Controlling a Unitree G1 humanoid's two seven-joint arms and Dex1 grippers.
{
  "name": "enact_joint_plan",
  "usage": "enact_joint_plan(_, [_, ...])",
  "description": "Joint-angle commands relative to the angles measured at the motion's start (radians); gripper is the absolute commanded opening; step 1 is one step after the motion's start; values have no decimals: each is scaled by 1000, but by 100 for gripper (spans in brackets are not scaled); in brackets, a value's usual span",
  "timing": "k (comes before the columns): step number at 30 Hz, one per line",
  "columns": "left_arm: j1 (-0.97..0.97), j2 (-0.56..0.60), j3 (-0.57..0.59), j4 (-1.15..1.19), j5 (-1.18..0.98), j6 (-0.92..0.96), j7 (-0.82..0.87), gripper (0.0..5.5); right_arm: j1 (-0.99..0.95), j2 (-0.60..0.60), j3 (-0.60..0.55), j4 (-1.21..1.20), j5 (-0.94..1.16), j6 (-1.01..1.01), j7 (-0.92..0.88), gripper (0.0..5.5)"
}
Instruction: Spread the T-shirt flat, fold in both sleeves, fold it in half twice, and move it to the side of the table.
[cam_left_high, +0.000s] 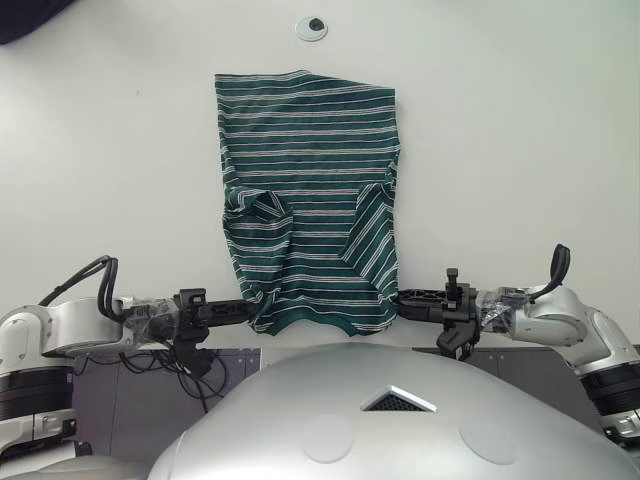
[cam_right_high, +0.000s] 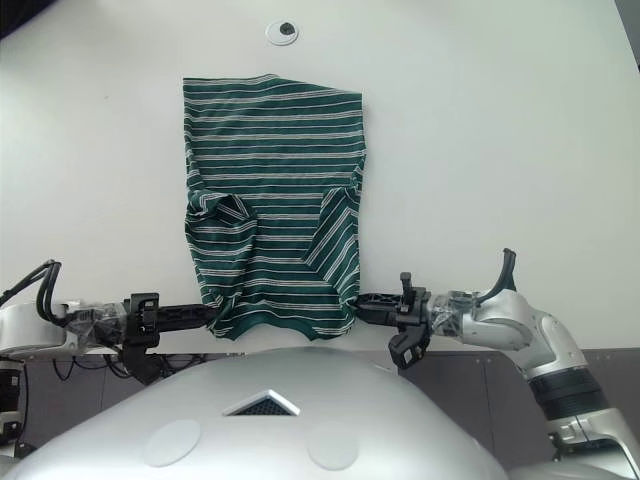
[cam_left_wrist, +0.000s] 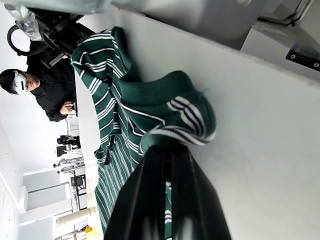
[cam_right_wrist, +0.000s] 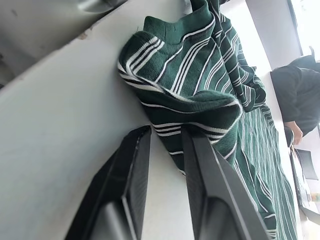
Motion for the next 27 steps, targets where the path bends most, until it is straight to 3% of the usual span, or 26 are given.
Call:
enact_joint_plan(1, [-2,1,8,6,44,-10,32,0,24,-50,-12,56,36,87,-3,118])
enact_joint_plan(8, [-6,-1,10,14,122,-9,102,0,62,-115,-25,63,155,154,4,232])
enact_joint_plan(15, [-15,4,-1,2,141,8,139,0,37,-94,-2,-45,164,153,3,331])
enact_joint_plan(19, [-17,1,-13,-5,156,19,158,0,18,-90,37,-68,113,144,15,331])
enact_joint_plan(27, [-11,4,-30,-11,199,37,213,0,31,-144,71,-47,67,174,48,186])
